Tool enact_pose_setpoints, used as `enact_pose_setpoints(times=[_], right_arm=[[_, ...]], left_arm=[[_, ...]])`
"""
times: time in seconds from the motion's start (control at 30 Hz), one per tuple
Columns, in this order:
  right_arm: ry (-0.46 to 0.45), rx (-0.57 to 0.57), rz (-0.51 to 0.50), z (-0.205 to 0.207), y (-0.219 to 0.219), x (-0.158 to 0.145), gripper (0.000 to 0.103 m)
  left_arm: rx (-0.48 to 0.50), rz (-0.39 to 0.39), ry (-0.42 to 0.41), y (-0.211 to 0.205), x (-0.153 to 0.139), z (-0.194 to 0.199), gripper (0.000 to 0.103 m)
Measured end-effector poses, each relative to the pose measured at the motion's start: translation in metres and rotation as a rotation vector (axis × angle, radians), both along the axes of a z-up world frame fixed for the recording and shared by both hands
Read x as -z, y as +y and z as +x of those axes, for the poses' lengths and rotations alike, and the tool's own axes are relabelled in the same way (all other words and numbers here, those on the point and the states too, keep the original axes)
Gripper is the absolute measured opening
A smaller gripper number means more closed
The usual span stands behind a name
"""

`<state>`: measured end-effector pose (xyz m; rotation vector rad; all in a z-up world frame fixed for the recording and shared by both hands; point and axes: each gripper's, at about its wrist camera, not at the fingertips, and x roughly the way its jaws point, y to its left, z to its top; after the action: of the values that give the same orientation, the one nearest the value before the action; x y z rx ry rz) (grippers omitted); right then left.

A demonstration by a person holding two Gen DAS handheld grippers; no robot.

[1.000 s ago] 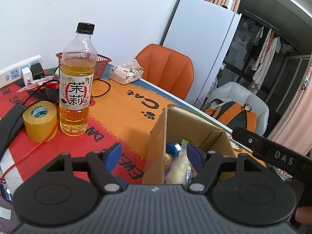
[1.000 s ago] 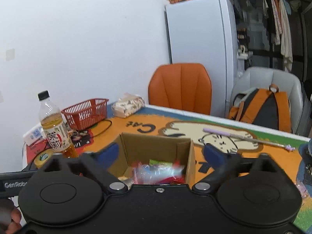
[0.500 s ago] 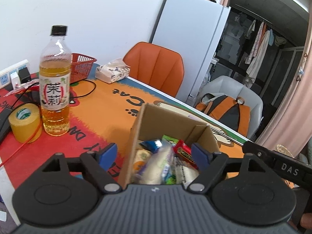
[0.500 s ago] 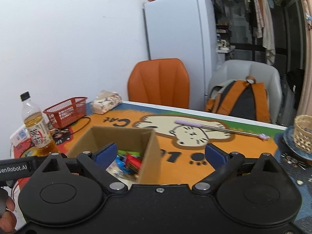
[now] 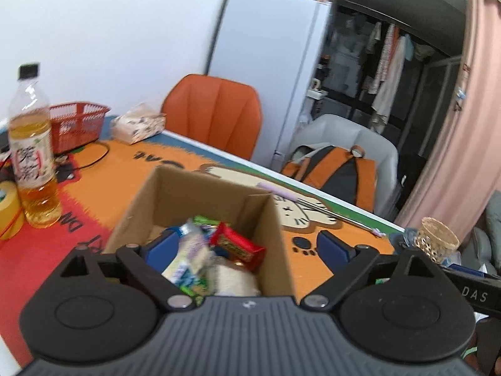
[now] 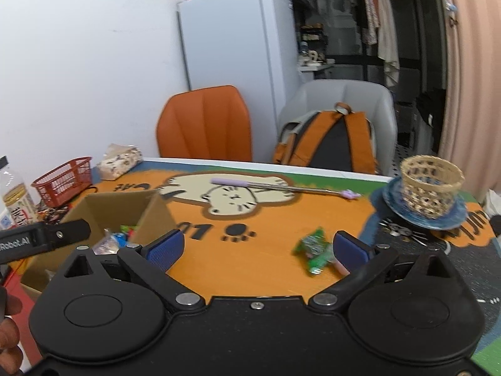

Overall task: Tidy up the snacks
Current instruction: 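Move both open tools back toward the last snacks beside the basket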

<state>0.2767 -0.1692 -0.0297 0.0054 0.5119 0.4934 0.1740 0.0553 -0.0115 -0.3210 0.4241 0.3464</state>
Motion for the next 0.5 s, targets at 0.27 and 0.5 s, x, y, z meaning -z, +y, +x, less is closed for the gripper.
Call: enact_pose_setpoints(times=[0.27, 0.5], right_arm=[[0.028, 0.084, 0.023, 0.015, -0.038, 0.015, 0.103], [0.055, 0.145, 0.033, 0.03, -0.067, 0.029, 0.103]], left_arm=[[0.07, -0.006, 0.003, -0.024, 0.0, 0.024, 0.099], [0.15, 0.031, 0.022, -0.054, 0.001, 0.044, 0.099]])
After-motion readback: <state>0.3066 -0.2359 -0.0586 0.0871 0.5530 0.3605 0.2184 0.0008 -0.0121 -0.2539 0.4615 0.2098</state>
